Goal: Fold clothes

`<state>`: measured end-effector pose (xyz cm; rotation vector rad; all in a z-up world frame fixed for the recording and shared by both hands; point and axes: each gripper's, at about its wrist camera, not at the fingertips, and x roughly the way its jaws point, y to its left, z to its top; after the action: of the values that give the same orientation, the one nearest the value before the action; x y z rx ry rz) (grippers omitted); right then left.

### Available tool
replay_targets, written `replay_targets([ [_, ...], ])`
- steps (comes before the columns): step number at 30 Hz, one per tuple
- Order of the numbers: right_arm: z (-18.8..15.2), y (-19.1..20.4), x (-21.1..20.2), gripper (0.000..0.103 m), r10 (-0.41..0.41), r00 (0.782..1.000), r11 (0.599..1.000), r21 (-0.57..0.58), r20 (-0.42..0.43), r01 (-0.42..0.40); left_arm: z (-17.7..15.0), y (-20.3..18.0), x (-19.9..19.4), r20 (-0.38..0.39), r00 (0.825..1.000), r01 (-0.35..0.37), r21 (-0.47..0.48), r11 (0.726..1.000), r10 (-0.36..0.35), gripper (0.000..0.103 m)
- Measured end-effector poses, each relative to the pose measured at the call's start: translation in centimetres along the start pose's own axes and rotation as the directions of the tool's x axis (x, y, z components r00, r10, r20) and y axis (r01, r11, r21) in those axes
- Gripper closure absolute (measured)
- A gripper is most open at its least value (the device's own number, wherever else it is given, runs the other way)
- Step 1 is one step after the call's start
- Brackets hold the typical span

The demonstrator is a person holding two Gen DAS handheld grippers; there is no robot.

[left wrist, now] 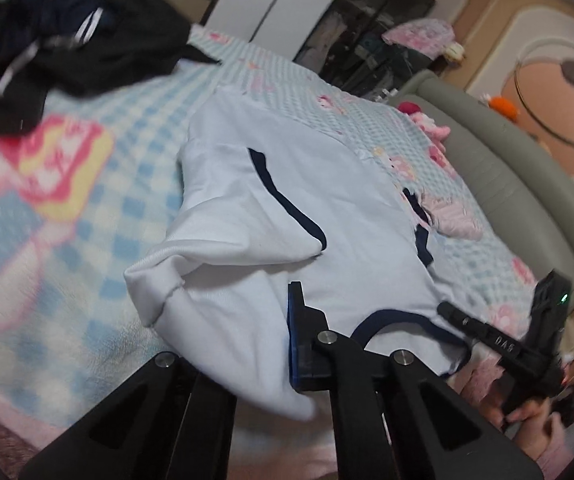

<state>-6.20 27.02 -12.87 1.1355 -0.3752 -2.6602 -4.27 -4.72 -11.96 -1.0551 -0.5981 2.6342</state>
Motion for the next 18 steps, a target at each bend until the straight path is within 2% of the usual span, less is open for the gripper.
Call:
replay_targets([
  [4,0.7,0.7,-2.6,0.098,0.025,0.998,0.999,-0.029,0.055,-0.023,0.5,0.2,-1.8,-0.002,1.0,0.009,0.009,1.0,-0.009,0.1],
  [8,1.2,1.7,-4.9,0.099,0.059,0.993,0.997,-0.05,0.102,-0.054,0.7,0.1,-3.7,0.006,0.999,0.053,0.012,0.999,-0.053,0.102],
  [13,0.2,1.7,-6.2,0.099,0.083,0.993,0.997,-0.017,0.082,-0.082,0.6,-0.4,-5.7,0.01,0.997,0.075,0.032,0.997,-0.075,0.102],
  [18,-1.4,0.9,-7.7,0.099,0.108,0.992,0.992,0.054,0.058,-0.112,-0.7,-0.4,-7.1,-0.025,0.994,0.105,0.02,0.994,-0.104,0.102],
])
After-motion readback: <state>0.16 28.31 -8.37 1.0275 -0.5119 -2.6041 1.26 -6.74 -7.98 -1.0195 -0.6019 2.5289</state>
